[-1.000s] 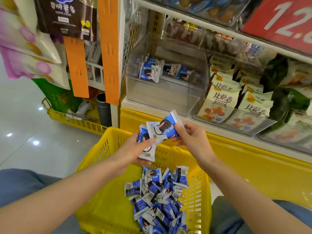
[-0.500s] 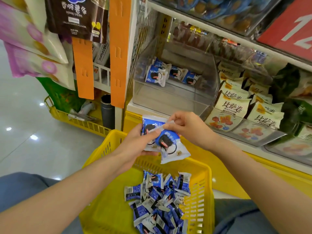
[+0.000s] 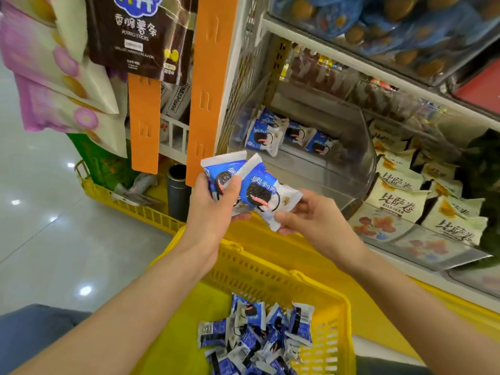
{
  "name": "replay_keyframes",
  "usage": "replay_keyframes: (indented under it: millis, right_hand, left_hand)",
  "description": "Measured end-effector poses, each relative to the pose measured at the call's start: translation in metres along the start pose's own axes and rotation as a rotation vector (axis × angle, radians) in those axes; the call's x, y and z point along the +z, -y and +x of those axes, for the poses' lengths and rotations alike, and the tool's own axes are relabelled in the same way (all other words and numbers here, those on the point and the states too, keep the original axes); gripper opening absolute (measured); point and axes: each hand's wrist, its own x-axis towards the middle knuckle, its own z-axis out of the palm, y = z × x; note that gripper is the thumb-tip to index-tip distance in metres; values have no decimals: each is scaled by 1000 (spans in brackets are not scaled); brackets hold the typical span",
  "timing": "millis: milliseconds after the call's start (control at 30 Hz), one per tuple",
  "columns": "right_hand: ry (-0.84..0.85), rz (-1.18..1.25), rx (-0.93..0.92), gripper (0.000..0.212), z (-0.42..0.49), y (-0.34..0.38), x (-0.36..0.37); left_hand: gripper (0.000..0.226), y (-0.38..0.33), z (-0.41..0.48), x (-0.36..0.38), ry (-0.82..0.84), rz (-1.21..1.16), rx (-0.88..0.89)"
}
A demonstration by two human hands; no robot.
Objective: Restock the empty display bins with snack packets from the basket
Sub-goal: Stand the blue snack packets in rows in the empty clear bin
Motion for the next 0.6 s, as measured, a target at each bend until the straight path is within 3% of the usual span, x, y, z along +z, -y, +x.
replay_keyframes:
  millis: [100,233,367,500,600]
  right_hand:
    - [13,-145,-58,23,8,9,-10]
    - [13,-135,-36,19,20,16,-11]
    - [63,-122,-8,21,37,25,-21]
    - [-182,-140,-89,3,84,26,-46]
    - [-319,-402,-129,5,133,14,-58]
  left_hand:
    - [36,-4,5,1,3,33,47]
    - [34,-13,16,0,55,58,97]
    - [35,-18,27,-2,71,19,39]
    - [27,-23,41,-7,27,-64,-21]
    - [29,-25,46,-9,13,-80,-47]
